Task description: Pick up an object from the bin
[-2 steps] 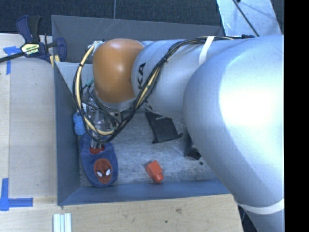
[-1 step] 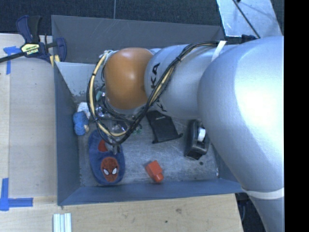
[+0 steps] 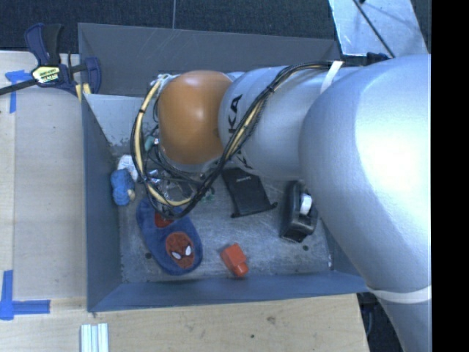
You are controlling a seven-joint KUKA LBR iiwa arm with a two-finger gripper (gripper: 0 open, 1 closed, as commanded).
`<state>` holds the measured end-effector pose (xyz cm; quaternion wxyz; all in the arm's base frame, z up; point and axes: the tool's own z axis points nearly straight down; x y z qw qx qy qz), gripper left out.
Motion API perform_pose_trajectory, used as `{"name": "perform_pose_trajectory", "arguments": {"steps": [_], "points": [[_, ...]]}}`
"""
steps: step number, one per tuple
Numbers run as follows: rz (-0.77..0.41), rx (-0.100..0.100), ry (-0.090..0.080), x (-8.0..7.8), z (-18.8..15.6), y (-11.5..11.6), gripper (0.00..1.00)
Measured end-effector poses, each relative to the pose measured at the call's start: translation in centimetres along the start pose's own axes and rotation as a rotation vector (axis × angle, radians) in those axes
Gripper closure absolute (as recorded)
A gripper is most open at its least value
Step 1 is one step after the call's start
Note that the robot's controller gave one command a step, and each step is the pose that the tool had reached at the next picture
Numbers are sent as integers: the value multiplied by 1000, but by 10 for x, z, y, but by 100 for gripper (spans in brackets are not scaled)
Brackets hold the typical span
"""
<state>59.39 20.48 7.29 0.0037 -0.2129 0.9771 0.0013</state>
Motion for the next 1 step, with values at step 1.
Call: {"name": "perform_pose_trajectory", "arguments": {"steps": [1], "points": [[-53, 3, -6, -18, -177, -17, 100]]}}
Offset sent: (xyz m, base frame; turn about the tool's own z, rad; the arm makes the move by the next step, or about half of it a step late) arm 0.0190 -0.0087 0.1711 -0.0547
